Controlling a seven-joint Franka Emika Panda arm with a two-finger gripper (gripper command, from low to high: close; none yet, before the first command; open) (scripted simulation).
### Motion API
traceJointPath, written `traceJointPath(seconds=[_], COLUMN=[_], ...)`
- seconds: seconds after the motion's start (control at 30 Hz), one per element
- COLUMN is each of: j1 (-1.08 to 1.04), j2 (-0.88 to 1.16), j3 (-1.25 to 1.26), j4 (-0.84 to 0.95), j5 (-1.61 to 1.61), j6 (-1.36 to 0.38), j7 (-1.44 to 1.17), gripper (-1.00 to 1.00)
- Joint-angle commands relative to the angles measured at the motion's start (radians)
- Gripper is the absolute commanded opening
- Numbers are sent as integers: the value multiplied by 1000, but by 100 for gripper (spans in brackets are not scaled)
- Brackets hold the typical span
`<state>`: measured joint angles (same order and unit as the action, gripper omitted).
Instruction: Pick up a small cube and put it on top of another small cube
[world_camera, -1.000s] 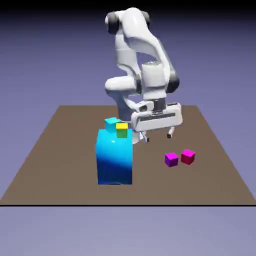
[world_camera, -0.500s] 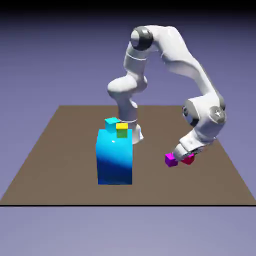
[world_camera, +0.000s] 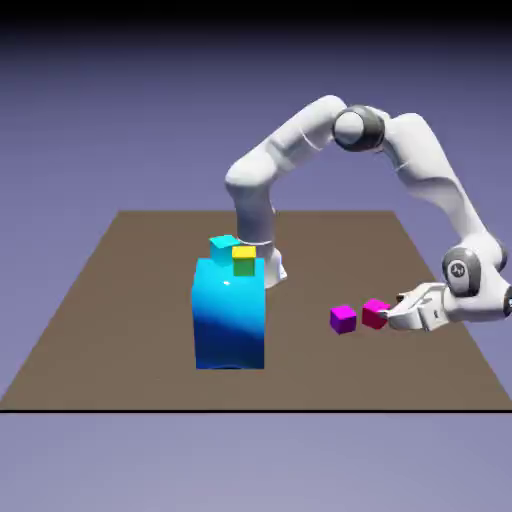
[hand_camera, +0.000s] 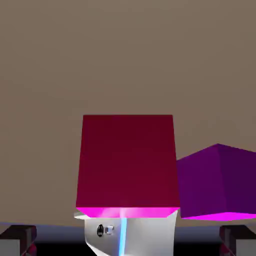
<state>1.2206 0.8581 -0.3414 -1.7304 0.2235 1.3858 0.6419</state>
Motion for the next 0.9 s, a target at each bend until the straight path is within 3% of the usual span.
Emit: traceJointPath(seconds=[0.0, 0.07, 0.1, 0.3, 0.87], j1=[5, 14, 14, -23, -640], j2=[-2, -5, -5, -8, -571], j3=[2, 6, 6, 3, 362], j4=[-36, -96, -96, 64, -326], j5=[3, 9, 9, -18, -531], j6=[33, 87, 88, -67, -91], j7=[-3, -7, -7, 0, -256], gripper=[0, 0, -100, -100, -100])
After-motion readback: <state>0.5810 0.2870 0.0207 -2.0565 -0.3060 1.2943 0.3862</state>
